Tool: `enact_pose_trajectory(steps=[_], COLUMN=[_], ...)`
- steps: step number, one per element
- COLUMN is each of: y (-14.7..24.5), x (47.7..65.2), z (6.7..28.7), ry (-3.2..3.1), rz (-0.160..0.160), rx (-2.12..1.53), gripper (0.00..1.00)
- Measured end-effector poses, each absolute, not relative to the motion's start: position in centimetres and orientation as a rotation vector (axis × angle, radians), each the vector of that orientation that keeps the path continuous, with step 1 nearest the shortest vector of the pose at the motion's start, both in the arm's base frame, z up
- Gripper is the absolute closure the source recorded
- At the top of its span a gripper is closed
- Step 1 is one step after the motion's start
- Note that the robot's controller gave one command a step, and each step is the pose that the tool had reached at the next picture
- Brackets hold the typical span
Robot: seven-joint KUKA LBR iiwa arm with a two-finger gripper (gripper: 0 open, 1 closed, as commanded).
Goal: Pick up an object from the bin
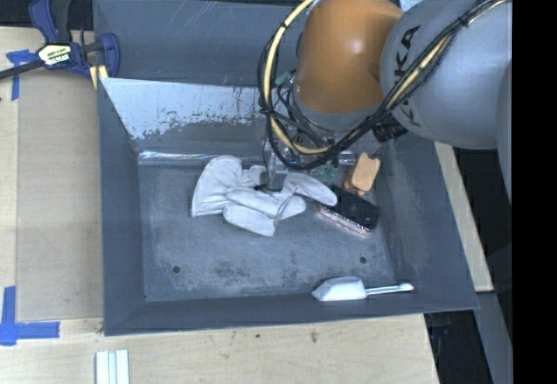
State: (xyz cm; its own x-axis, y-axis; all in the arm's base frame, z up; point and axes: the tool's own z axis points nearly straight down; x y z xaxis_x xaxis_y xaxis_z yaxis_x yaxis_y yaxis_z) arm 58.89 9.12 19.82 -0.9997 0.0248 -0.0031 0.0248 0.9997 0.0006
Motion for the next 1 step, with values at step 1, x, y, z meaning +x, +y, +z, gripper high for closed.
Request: enact_pose_trajectory(steps=[1], y=[9.11], x=[58.87], z=[19.80], ry=[3.139], rz=[0.000], rx=[0.038], gripper=[1.00])
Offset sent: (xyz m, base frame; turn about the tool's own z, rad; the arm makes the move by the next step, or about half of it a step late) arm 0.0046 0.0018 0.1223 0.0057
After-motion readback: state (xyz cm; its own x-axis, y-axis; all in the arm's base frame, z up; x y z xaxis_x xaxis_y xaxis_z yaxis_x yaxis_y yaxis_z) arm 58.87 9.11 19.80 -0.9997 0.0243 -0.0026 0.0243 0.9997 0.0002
